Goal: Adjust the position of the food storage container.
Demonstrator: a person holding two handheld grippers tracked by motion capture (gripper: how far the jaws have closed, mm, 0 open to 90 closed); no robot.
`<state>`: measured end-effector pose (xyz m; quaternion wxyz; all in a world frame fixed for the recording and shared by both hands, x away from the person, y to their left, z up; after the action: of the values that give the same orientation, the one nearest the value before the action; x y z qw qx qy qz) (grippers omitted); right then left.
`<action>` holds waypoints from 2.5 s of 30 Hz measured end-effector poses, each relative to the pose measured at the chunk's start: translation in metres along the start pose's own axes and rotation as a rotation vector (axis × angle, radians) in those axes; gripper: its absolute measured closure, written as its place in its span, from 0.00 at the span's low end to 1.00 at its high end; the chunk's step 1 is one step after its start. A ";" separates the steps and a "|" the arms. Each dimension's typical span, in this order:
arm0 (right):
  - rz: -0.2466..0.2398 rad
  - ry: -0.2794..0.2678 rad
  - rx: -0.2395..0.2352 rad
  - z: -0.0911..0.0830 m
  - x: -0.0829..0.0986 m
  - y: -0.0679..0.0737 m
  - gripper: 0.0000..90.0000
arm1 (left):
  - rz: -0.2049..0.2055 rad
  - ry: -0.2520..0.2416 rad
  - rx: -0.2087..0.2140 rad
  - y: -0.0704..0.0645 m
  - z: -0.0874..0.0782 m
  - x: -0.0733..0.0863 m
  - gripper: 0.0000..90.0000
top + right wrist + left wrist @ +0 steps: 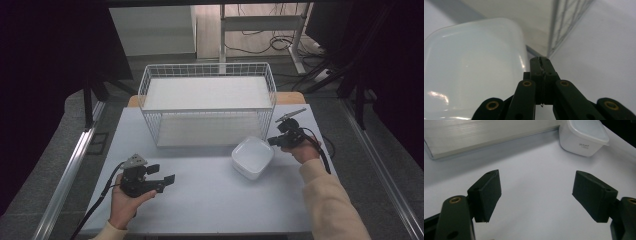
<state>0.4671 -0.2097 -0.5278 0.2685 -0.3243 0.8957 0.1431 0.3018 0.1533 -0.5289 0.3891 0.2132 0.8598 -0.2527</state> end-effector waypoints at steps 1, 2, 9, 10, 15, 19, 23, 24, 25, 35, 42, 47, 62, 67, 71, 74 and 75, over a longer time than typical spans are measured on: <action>-0.014 0.003 0.008 0.001 0.000 0.001 0.99 | 0.000 0.000 0.000 0.000 0.000 0.000 0.25; -0.019 0.004 0.004 0.002 0.000 0.003 0.99 | 0.000 0.000 0.000 0.000 0.000 0.000 0.25; -0.052 0.009 -0.013 0.006 0.000 0.015 0.99 | 0.001 0.004 0.001 0.000 0.001 0.001 0.25; -0.057 0.007 -0.015 0.006 0.000 0.017 0.99 | 0.001 0.003 0.000 0.000 0.001 0.001 0.25; -0.083 0.004 -0.028 0.010 -0.003 0.025 0.99 | 0.001 0.007 0.002 -0.001 0.003 0.001 0.25; -0.094 0.013 -0.026 0.013 -0.004 0.032 0.99 | 0.000 0.004 0.001 -0.001 0.002 0.001 0.25; -0.120 0.014 -0.046 0.016 -0.006 0.041 0.99 | 0.001 0.004 0.002 -0.001 0.002 0.001 0.25; -0.129 0.019 -0.055 0.018 -0.007 0.046 0.99 | 0.001 0.004 0.004 -0.001 0.002 0.001 0.25; -0.129 0.019 -0.055 0.018 -0.007 0.046 0.99 | 0.002 0.004 0.005 -0.001 0.002 0.001 0.25; -0.193 0.026 -0.097 0.030 -0.014 0.077 0.99 | 0.002 0.008 0.000 0.000 0.002 0.002 0.25; -0.235 0.029 -0.136 0.037 -0.016 0.105 0.99 | 0.003 0.009 -0.001 0.000 0.002 0.002 0.25; -0.256 0.028 -0.150 0.041 -0.018 0.116 0.99 | 0.001 0.007 0.000 0.000 0.001 0.001 0.25; -0.344 0.034 -0.220 0.054 -0.023 0.161 0.99 | 0.006 0.006 -0.002 0.001 0.000 0.001 0.25; -0.340 0.025 -0.182 0.049 -0.023 0.155 0.99 | 0.004 0.000 -0.004 0.002 -0.002 0.000 0.25; -0.271 -0.023 -0.162 0.024 -0.016 0.142 0.99 | 0.001 -0.001 -0.005 0.003 -0.002 0.000 0.25; -0.242 -0.038 -0.150 0.009 -0.001 0.135 0.99 | 0.000 -0.001 -0.009 0.003 -0.002 0.000 0.25; -0.225 -0.037 -0.150 0.006 0.006 0.135 0.99 | -0.001 -0.002 -0.009 0.003 -0.002 0.000 0.25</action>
<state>0.3773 -0.1092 -0.5251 0.2745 -0.4394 0.8352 0.1845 0.3026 0.1572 -0.5284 0.3908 0.2108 0.8607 -0.2492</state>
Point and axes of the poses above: each handheld gripper's, and its own axes: z roughly forward along the jaws, x roughly out of its underside, y roughly to its left, the point moved 9 cm from there along z, roughly forward along the jaws, and after that the axes turned 2 degrees about z, right-handed, at the moved point
